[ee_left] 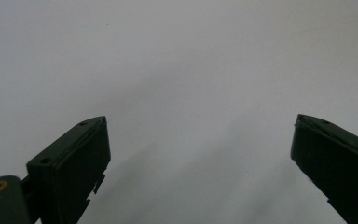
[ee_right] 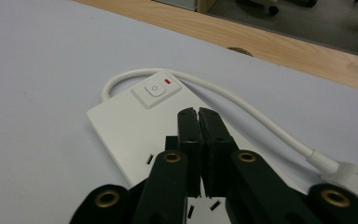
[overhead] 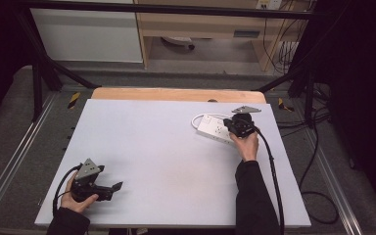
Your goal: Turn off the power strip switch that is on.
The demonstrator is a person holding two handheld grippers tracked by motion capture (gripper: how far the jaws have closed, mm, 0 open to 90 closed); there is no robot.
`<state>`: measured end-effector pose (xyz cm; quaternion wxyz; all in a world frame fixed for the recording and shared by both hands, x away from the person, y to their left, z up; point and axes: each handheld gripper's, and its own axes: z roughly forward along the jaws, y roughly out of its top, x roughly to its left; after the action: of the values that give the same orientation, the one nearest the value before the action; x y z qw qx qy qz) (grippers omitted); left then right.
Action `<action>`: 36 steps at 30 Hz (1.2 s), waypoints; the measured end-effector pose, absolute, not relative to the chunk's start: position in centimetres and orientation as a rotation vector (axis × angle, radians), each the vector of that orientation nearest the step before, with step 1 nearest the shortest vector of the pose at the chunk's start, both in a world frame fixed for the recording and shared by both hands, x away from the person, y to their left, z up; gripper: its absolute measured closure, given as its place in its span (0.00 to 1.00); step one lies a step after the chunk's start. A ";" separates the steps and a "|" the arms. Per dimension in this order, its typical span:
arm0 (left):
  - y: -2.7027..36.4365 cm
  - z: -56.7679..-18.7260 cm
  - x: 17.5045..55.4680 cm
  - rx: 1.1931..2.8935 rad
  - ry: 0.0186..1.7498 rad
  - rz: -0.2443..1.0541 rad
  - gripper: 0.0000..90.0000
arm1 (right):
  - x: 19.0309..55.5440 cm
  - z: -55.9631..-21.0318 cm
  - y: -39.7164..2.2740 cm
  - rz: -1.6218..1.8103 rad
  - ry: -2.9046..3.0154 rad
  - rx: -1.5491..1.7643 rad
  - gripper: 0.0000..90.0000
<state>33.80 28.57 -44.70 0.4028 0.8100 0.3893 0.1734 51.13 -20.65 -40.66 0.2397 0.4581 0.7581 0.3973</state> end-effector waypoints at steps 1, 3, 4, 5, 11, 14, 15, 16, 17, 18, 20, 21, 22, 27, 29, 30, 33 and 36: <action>28.5 -44.7 33.8 2.047 0.982 0.438 0.05 | 50.9 -40.5 -20.6 1.091 2.087 1.251 0.93; 28.5 -44.7 33.8 2.047 0.982 0.440 0.05 | 50.5 -40.1 -20.5 1.102 2.099 1.243 0.88; 28.5 -44.7 33.8 2.047 0.982 0.439 0.05 | 50.3 -39.9 -20.5 1.114 2.110 1.235 0.86; 28.5 -44.7 33.8 2.048 0.982 0.440 0.05 | 50.1 -39.7 -20.4 1.129 2.116 1.230 0.83; 28.6 -44.7 33.8 2.047 0.985 0.446 0.05 | 48.8 -38.6 -19.7 1.147 2.159 1.205 0.59; 28.6 -44.8 33.8 2.052 0.985 0.444 0.05 | 48.2 -38.2 -19.3 1.141 2.178 1.189 0.47; 28.6 -44.7 33.8 2.052 0.983 0.443 0.05 | 48.1 -38.1 -19.2 1.135 2.187 1.184 0.42; 28.6 -44.7 33.8 2.051 0.983 0.444 0.05 | 47.9 -37.9 -19.1 1.132 2.193 1.186 0.39; 28.6 -44.7 33.8 2.050 0.983 0.444 0.05 | 47.7 -37.9 -19.1 1.128 2.197 1.183 0.37; 28.6 -44.7 33.8 2.049 0.983 0.444 0.05 | 47.5 -37.8 -19.0 1.135 2.203 1.177 0.34; 28.6 -44.7 33.8 2.050 0.983 0.444 0.05 | 47.1 -37.6 -18.9 1.136 2.214 1.176 0.27; 28.6 -44.7 33.8 2.052 0.980 0.444 0.05 | 46.8 -37.6 -18.8 1.144 2.206 1.168 0.26; 28.6 -44.7 33.8 2.053 0.978 0.444 0.05 | 46.5 -37.7 -18.8 1.154 2.195 1.169 0.23; 28.6 -44.7 33.8 2.055 0.976 0.442 0.05 | 45.4 -38.0 -19.2 1.118 2.228 1.176 0.12; 28.5 -44.7 33.8 2.055 0.977 0.441 0.05 | 44.9 -38.2 -19.4 1.109 2.231 1.171 0.07; 28.5 -44.7 33.8 2.055 0.978 0.441 0.05 | 44.6 -38.2 -19.5 1.099 2.238 1.173 0.06; 28.5 -44.7 33.8 2.058 0.976 0.441 0.05 | 43.9 -38.5 -19.9 1.088 2.246 1.170 0.03; 28.5 -44.8 33.8 2.059 0.976 0.440 0.05 | 43.0 -38.6 -20.3 1.106 2.252 1.163 0.02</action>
<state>33.81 28.48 -44.78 0.3990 0.8135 0.3858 0.1737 42.97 -20.34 -38.58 0.1870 0.4131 0.8000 0.3929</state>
